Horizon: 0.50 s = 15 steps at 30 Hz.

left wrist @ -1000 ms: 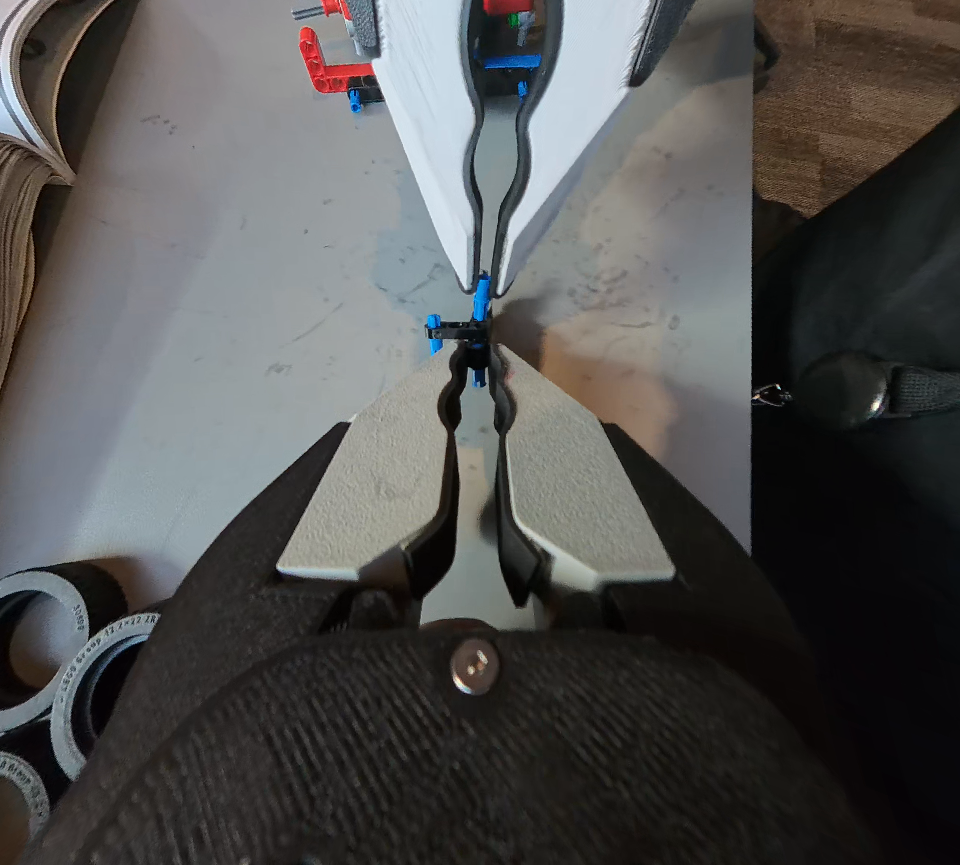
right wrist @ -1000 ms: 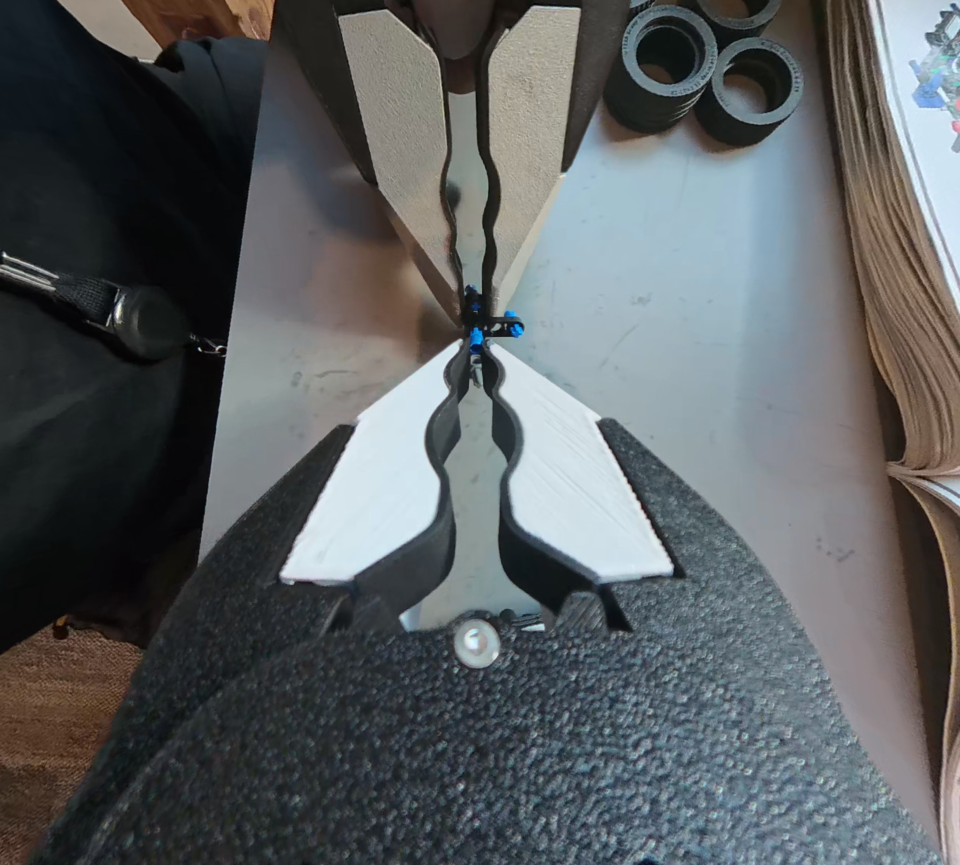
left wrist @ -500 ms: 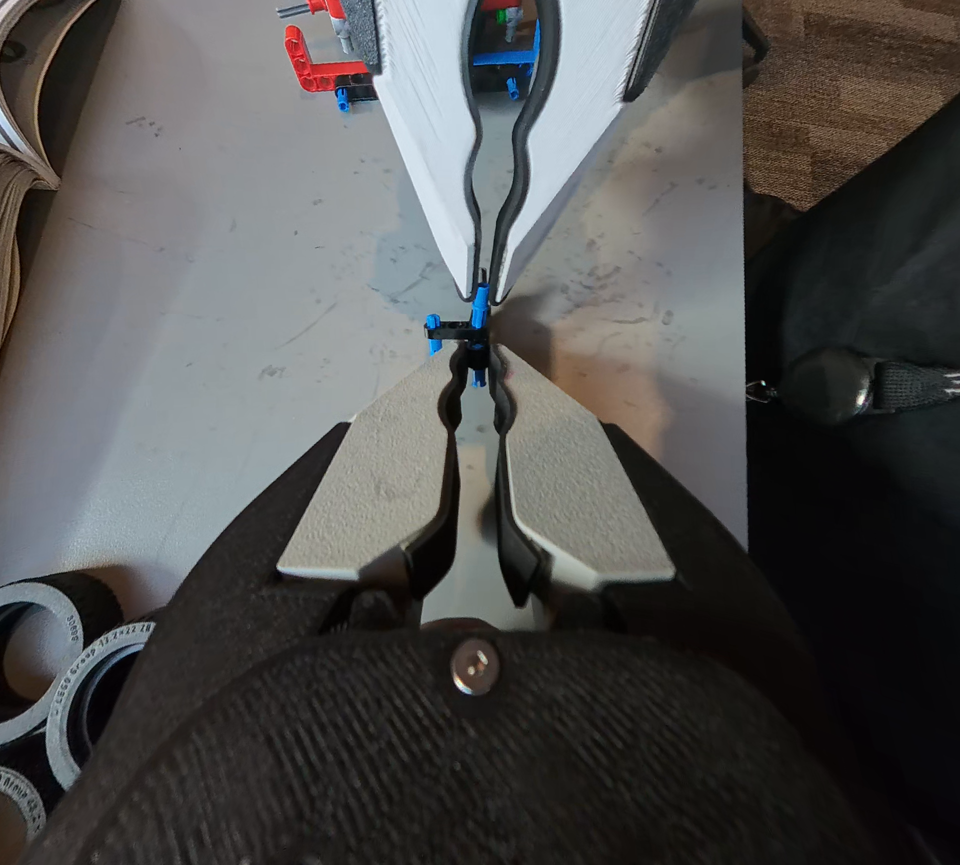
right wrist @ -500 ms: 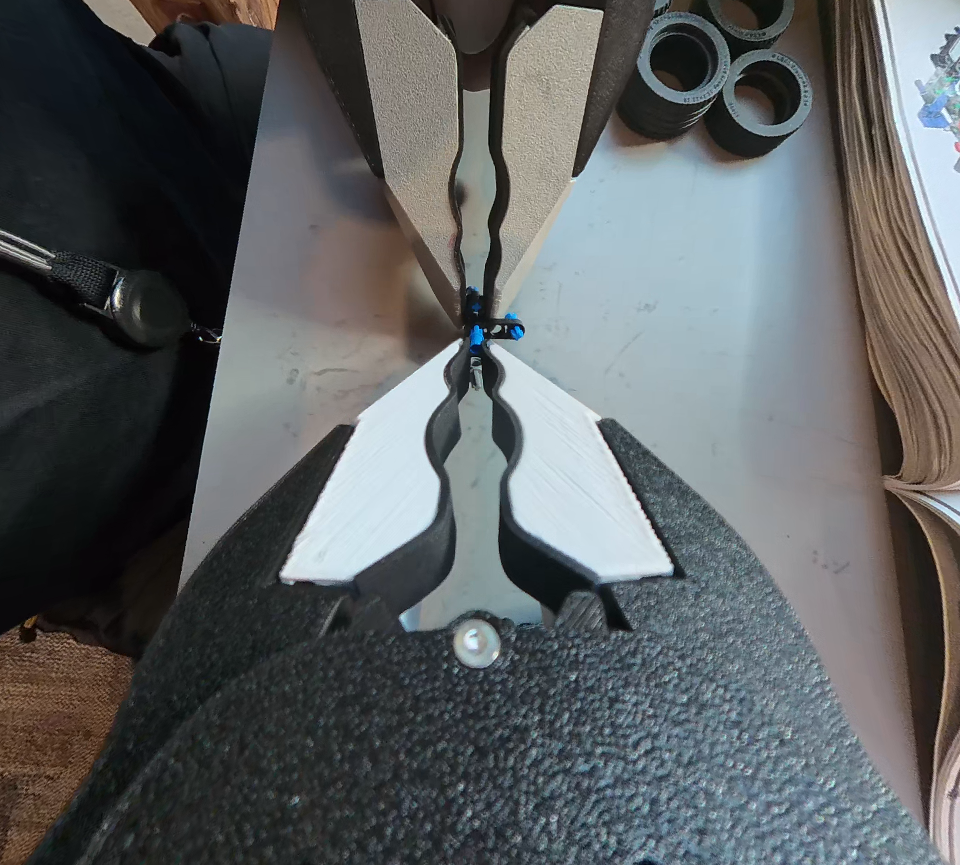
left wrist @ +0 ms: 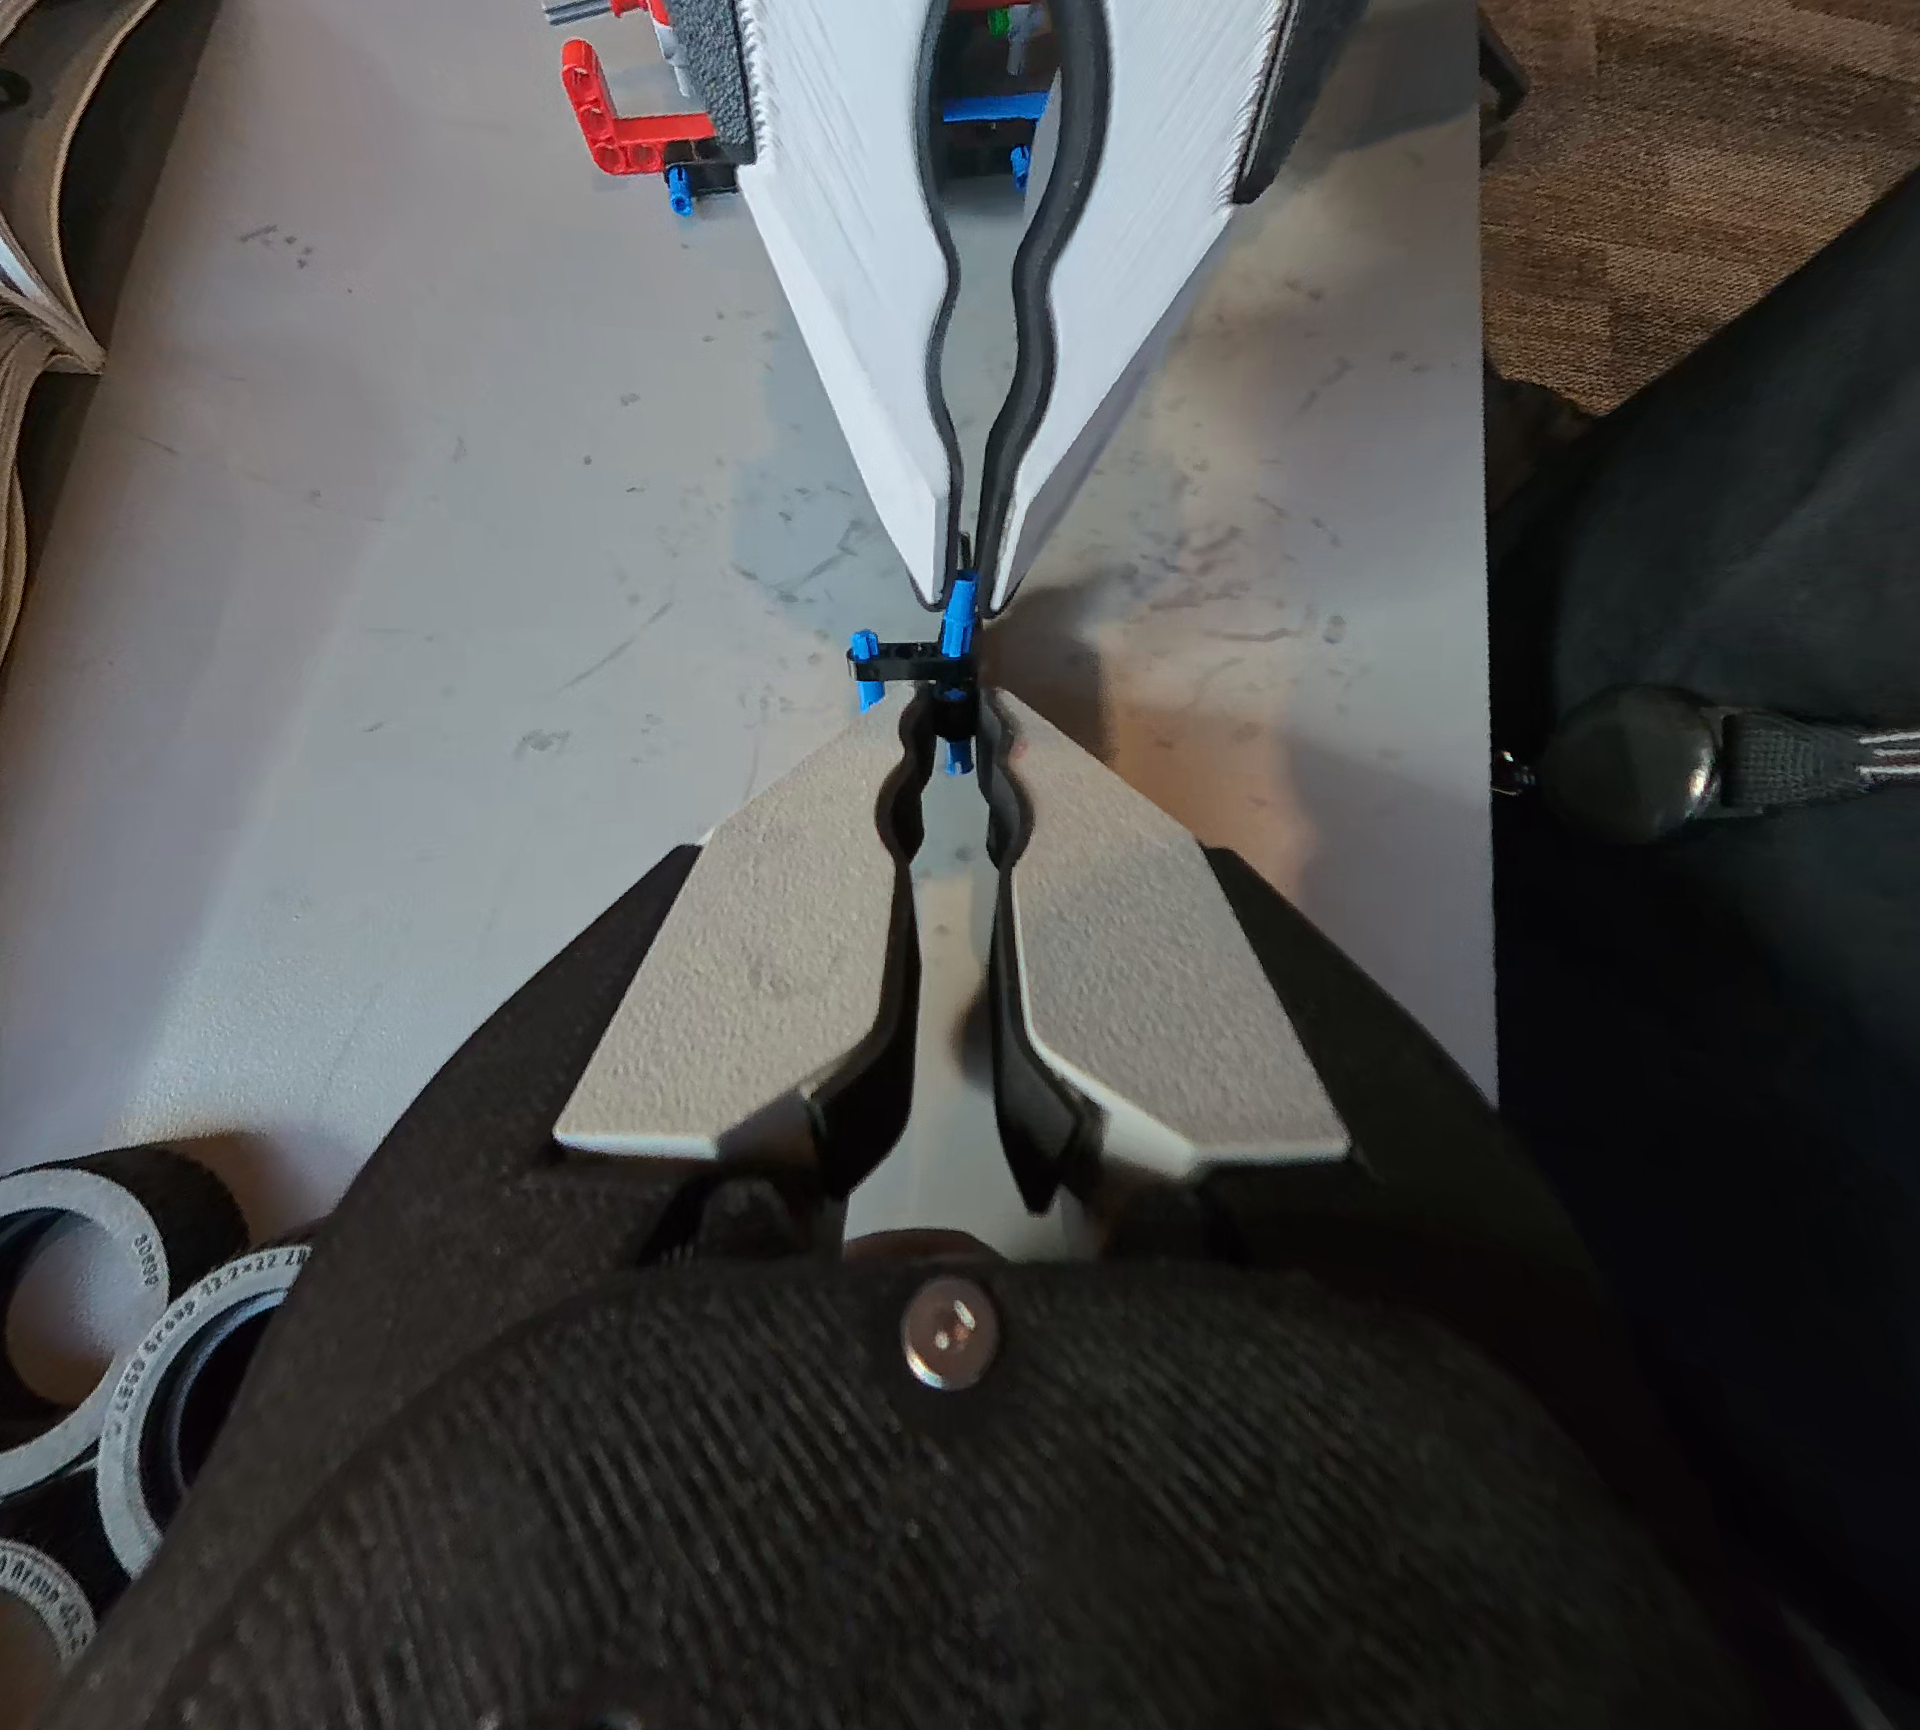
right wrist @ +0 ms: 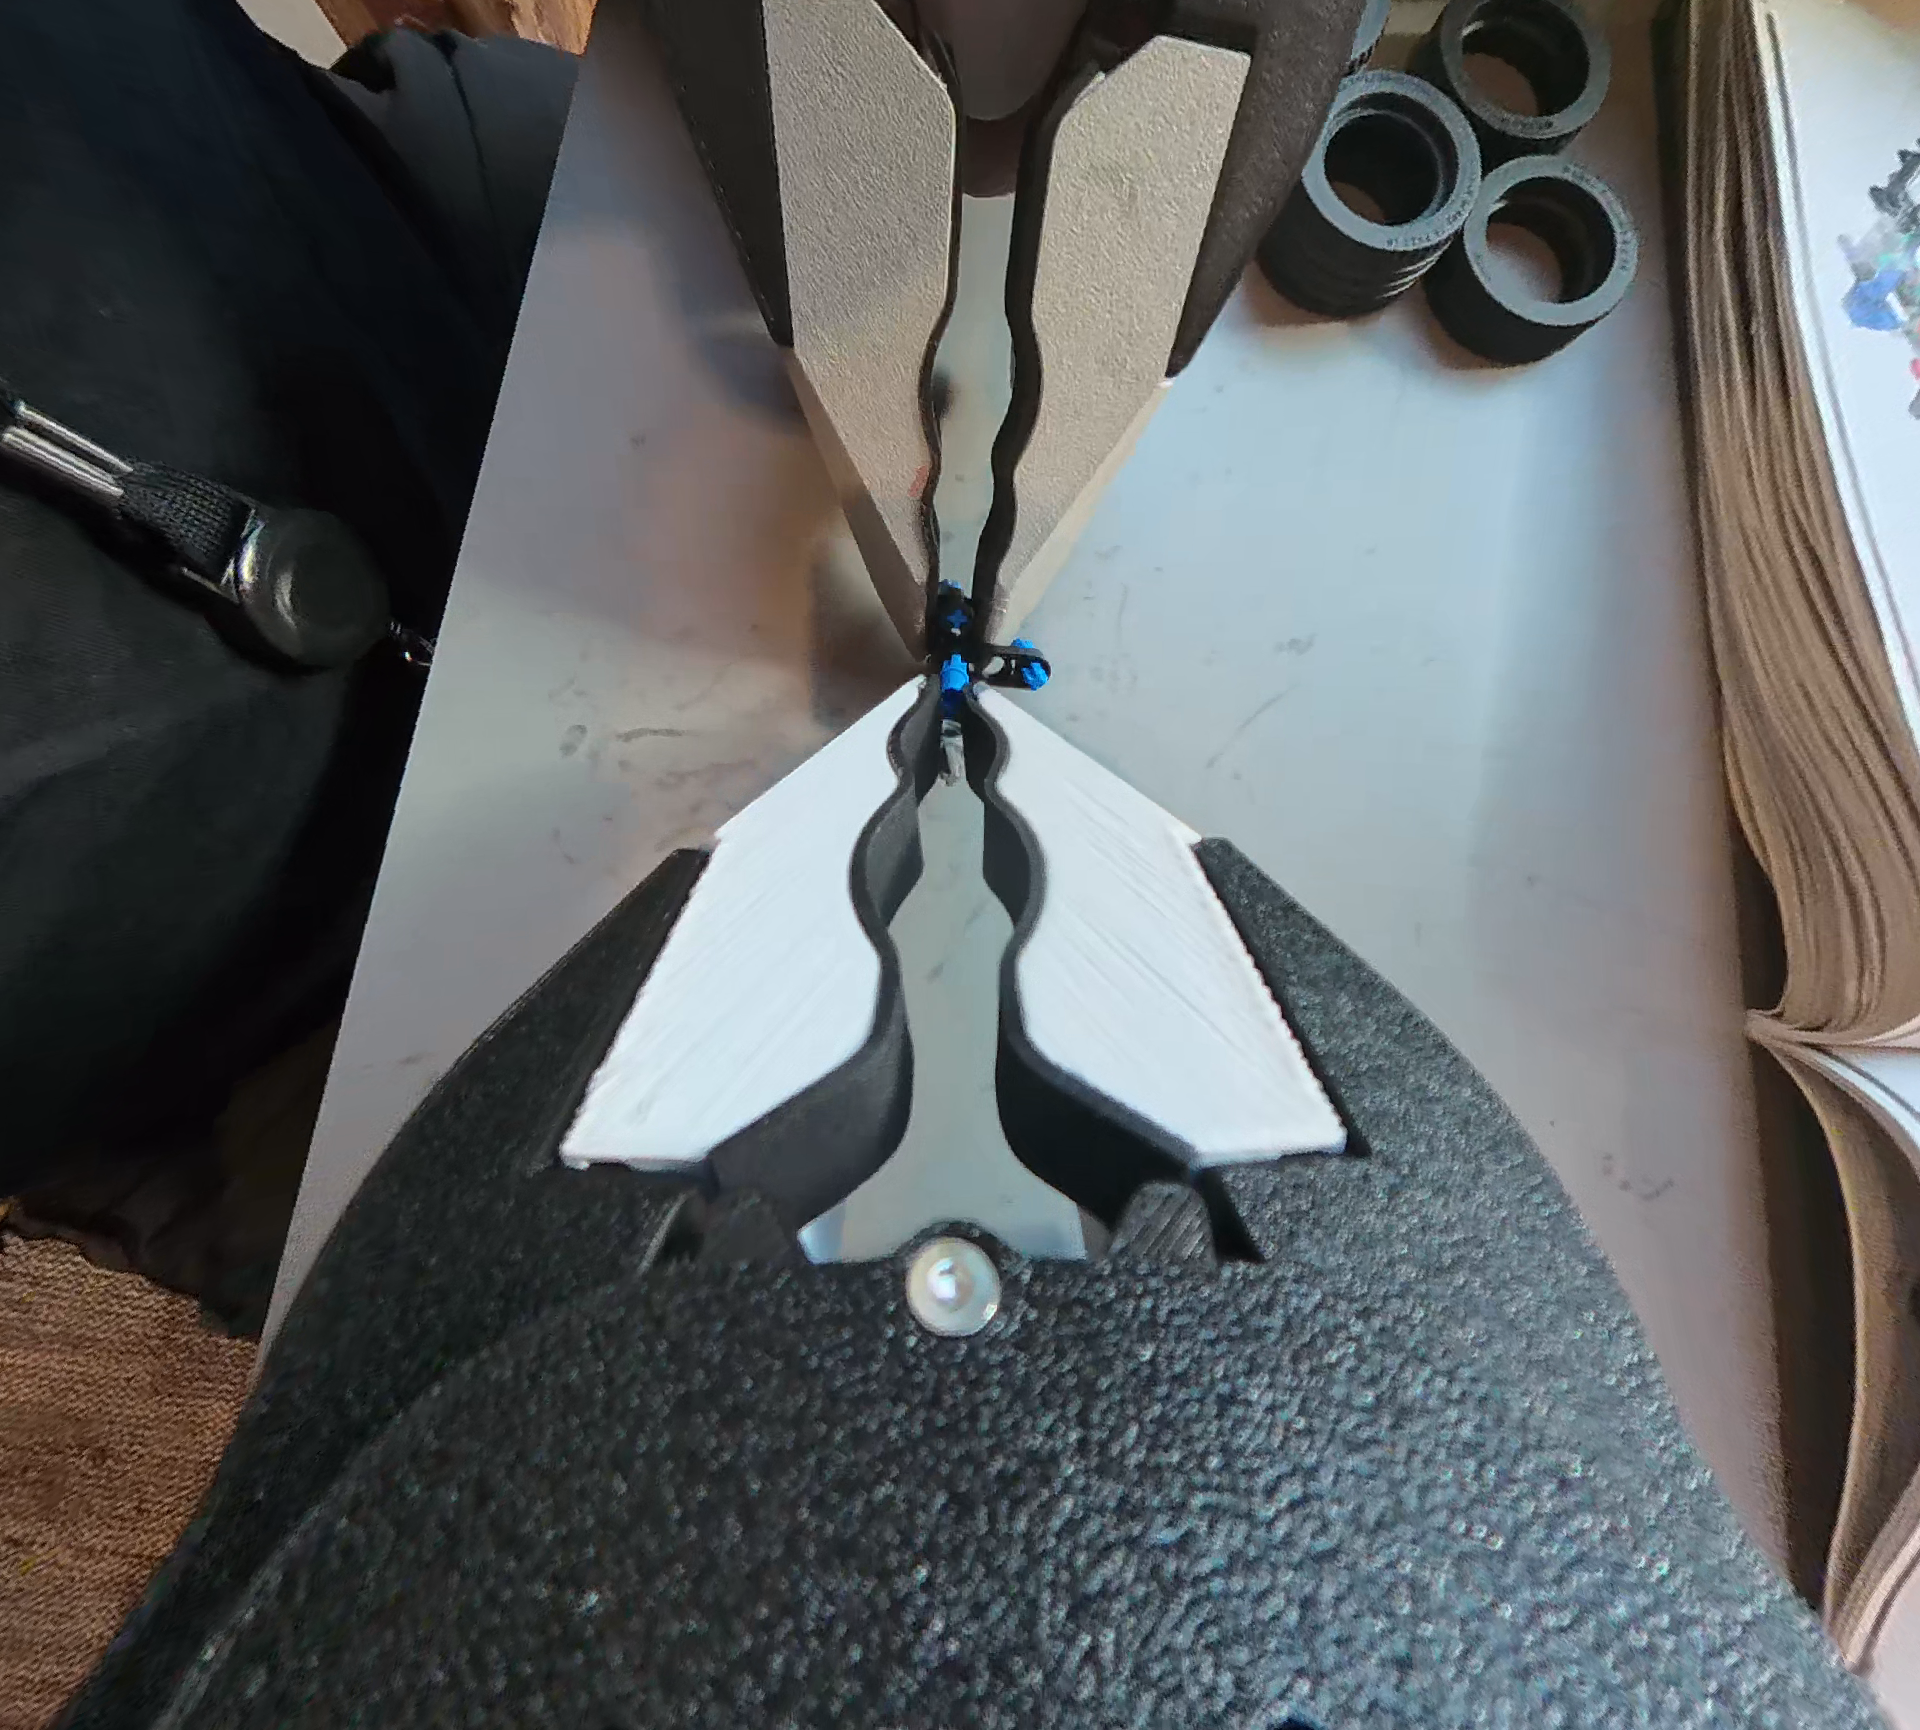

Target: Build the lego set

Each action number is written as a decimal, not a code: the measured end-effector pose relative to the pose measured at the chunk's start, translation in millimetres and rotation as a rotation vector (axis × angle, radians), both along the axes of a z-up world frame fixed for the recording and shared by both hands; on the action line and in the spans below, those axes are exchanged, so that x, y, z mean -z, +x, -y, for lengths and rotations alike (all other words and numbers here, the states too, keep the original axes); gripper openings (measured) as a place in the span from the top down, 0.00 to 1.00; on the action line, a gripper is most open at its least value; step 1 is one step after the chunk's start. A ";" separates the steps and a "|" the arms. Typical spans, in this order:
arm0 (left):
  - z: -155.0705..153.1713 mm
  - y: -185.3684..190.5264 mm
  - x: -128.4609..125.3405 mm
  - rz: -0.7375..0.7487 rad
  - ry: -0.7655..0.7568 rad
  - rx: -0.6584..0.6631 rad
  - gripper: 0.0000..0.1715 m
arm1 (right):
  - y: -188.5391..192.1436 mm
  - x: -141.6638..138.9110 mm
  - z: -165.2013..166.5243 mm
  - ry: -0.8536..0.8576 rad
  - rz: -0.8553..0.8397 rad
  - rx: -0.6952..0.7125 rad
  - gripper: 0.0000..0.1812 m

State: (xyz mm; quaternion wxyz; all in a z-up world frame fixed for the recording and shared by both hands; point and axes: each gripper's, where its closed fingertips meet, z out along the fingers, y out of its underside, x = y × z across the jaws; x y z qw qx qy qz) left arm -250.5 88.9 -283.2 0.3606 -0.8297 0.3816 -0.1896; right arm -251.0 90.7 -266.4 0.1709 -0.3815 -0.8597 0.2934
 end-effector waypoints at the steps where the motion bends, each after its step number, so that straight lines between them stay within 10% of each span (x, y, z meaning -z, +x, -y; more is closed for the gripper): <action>1: -0.1 -0.1 0.1 0.001 -0.002 0.001 0.97 | -0.1 0.2 0.1 0.002 0.004 -0.005 0.99; 15: 0.2 -2.1 1.4 -0.007 -0.008 0.015 0.97 | -2.3 1.5 -0.3 -0.135 0.201 -0.054 0.99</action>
